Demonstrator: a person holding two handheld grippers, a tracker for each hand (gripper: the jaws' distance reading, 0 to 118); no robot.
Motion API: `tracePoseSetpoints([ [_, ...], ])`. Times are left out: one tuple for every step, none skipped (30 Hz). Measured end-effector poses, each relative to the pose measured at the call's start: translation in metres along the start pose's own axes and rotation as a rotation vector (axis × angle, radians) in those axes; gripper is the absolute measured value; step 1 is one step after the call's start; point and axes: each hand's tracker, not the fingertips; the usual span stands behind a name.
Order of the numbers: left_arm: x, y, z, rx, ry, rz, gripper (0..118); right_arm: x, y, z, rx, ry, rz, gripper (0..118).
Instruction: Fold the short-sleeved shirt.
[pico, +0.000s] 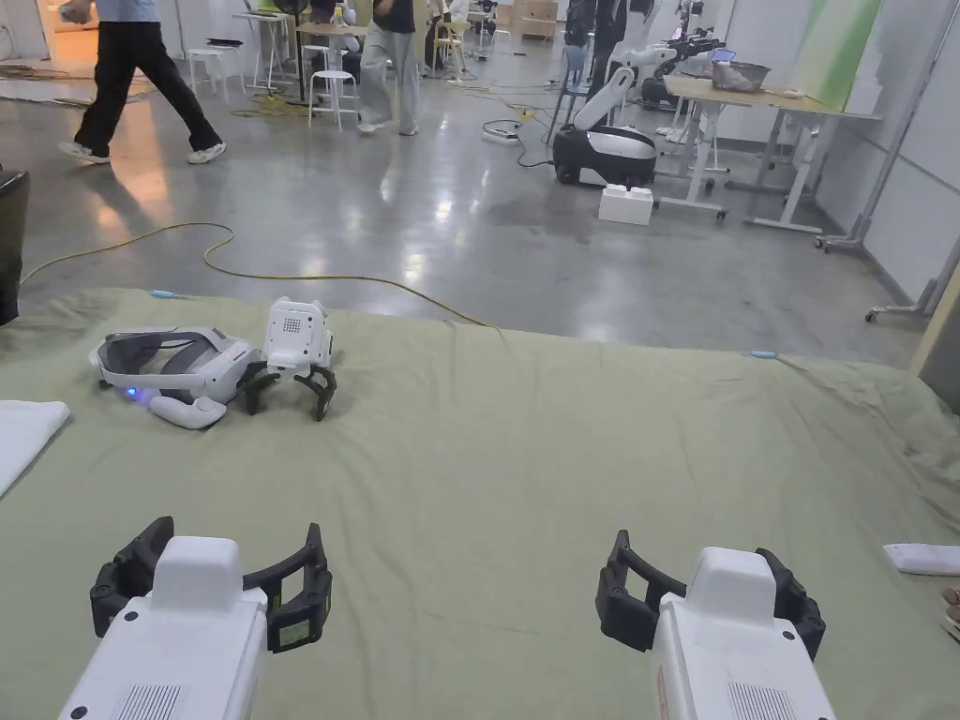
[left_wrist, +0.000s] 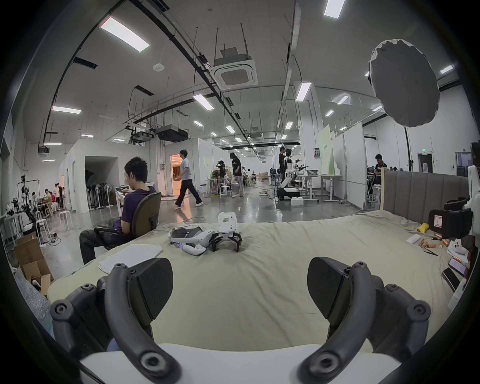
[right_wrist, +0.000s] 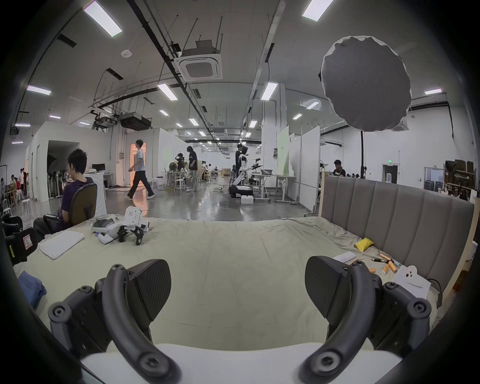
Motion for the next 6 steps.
tracePoseSetpoints([
  [0.0002,0.0003,-0.001,0.002,-0.002,-0.001,106,0.0009,0.0002,-0.0011,-0.002,0.003,-0.002,106],
  [0.0002,0.0007,-0.0019,0.002,-0.004,-0.003,106,0.0021,0.0001,-0.0019,-0.004,0.006,-0.006,106],
  [0.0003,0.001,-0.0029,0.006,-0.006,-0.005,106,0.0027,-0.0003,-0.0028,-0.005,0.013,-0.009,106],
  [0.0004,0.0012,-0.0035,0.01,-0.008,-0.006,106,0.0031,-0.0006,-0.0035,-0.008,0.019,-0.009,106],
  [0.0004,0.0015,-0.0042,0.014,-0.007,-0.007,106,0.003,-0.0008,-0.004,-0.01,0.021,-0.013,106],
  [0.0002,0.0017,-0.0048,0.02,-0.007,-0.007,106,0.004,-0.0009,-0.0041,-0.009,0.025,-0.018,106],
])
